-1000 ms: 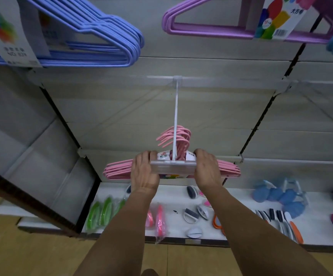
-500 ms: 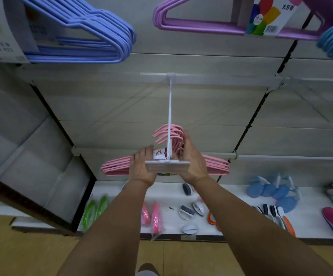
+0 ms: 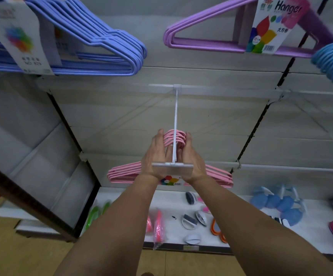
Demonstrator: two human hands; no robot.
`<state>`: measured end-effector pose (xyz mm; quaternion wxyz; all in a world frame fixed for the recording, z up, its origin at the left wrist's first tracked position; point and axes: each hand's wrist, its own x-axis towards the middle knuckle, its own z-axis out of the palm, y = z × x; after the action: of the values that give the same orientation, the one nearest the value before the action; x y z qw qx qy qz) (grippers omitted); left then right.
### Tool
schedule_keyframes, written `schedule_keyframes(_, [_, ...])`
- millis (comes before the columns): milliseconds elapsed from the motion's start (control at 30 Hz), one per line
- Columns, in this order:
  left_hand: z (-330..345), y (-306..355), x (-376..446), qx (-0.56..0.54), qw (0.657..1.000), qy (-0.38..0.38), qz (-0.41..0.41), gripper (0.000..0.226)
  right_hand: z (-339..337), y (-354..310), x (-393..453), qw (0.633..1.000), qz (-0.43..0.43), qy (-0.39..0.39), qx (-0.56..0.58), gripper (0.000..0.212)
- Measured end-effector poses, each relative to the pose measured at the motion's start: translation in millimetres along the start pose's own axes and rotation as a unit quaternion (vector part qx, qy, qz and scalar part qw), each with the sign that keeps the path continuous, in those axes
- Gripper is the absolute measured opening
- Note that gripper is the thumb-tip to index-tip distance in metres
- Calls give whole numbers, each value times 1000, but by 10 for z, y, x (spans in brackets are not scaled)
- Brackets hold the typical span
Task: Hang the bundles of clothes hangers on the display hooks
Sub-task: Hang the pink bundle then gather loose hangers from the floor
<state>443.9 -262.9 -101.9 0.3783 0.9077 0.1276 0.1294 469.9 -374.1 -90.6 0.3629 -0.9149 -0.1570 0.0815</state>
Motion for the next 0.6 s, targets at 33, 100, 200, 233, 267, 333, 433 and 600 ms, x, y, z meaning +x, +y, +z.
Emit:
schedule_keyframes(33, [-14, -15, 32, 13, 1000, 2, 8, 66, -14, -18, 12, 1000, 1, -4, -1, 66])
schedule_keyframes(100, [-40, -10, 88, 30, 999, -3, 19, 63, -41, -58, 54, 1000, 1, -10, -2, 67])
schedule_keyframes(200, [-17, -35, 211, 36, 998, 9, 41, 60, -55, -70, 152, 1000, -3, -11, -6, 67])
schedule_keyframes(233, [-5, -58, 233, 38, 998, 10, 50, 57, -53, -59, 184, 1000, -5, -9, -13, 69])
schedule_keyframes(267, [19, -83, 256, 41, 997, 10, 58, 55, -41, -38, 217, 1000, -7, -7, -26, 72])
schedule_keyframes(333, [50, -113, 279, 46, 997, 11, 61, 52, -23, 6, 264, 999, -11, 4, -49, 78])
schedule_keyframes(433, [56, -100, 315, 51, 997, 9, 60, 52, -19, 43, 309, 998, -9, 16, -66, 75])
schedule_keyframes(600, [65, -100, 272, 35, 998, -13, 43, 65, -42, 66, 316, 992, -30, 34, -114, 74])
